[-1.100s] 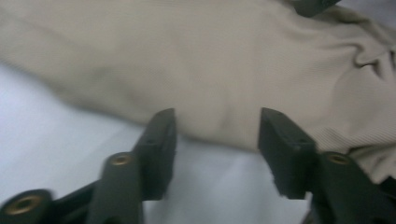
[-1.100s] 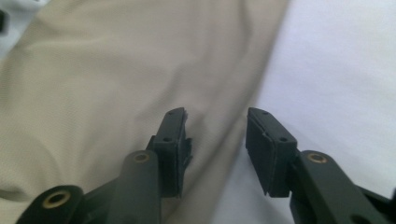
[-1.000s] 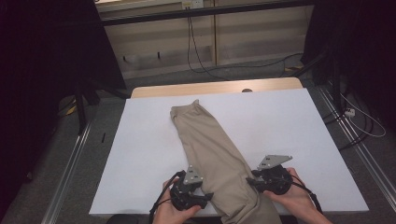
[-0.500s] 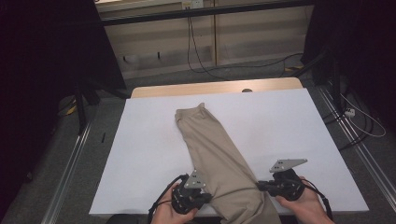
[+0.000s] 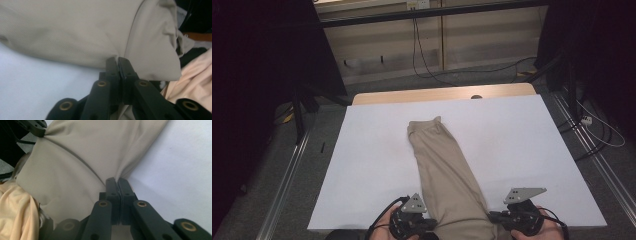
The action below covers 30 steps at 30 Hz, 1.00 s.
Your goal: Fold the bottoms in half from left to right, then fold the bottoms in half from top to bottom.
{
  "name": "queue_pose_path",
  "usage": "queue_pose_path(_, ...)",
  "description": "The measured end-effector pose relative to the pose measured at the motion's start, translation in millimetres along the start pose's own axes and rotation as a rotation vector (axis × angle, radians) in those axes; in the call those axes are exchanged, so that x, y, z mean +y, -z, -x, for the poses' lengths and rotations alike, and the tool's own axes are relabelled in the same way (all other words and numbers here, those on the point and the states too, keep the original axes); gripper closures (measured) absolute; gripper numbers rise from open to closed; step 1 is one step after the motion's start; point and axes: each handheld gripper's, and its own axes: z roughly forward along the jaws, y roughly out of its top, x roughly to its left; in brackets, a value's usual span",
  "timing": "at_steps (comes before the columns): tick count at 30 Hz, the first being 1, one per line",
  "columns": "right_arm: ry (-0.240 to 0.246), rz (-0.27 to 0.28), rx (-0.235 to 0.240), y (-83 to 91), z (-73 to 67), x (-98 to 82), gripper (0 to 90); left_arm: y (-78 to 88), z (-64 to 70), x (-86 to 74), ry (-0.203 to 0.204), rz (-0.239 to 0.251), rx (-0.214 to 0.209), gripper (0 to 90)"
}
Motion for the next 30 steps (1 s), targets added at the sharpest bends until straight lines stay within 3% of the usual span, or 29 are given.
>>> queue_pose_path(2,-0.003,0.021,-0.009,-1.3,3.4,3.6,69.0,1.4,-2.9,1.3,0.012,0.028,0.006,68.3)
queue_pose_path(7,0.013,0.100,-0.033,-1.6,13.6,17.0,51.5,7.2,-14.9,4.3,0.050,0.072,0.046,46.2)
queue_pose_path(9,0.013,0.128,-0.042,-1.6,17.8,22.3,44.1,9.0,-21.7,7.4,0.054,0.101,0.096,38.9)
queue_pose_path(10,0.019,0.145,-0.045,-1.5,19.4,24.7,40.8,9.8,-25.6,9.1,0.052,0.111,0.124,31.1)
queue_pose_path(11,0.023,0.164,-0.062,-1.3,20.7,27.1,37.3,10.1,-28.7,10.7,0.054,0.119,0.172,25.5)
queue_pose_path(12,0.025,0.180,-0.066,-1.0,22.4,29.8,35.8,11.2,-33.9,11.9,0.056,0.128,0.168,23.1)
queue_pose_path(15,0.029,0.209,-0.077,-1.2,28.0,40.1,31.8,11.5,-47.0,15.3,0.076,0.150,0.213,18.0)
queue_pose_path(17,0.033,0.228,-0.077,-2.6,32.9,48.6,30.9,10.7,-55.9,17.4,0.093,0.161,0.216,15.2)
queue_pose_path(19,0.038,0.219,-0.085,-5.5,38.1,58.7,31.9,10.5,-67.0,20.2,0.109,0.167,0.250,14.8)
queue_pose_path(23,0.040,0.238,-0.096,-10.7,50.5,82.5,31.5,12.8,-92.2,25.6,0.171,0.227,0.275,13.0)
queue_pose_path(26,0.054,0.234,-0.099,-18.1,59.1,104.0,27.4,14.5,-110.1,31.6,0.184,0.285,0.317,12.7)
queue_pose_path(28,0.066,0.226,-0.102,-26.5,64.6,119.1,27.1,15.5,-123.5,39.3,0.208,0.283,0.339,13.0)
queue_pose_path(30,0.088,0.213,-0.121,-36.9,69.2,134.2,29.7,16.2,-139.2,49.3,0.236,0.249,0.375,19.2)
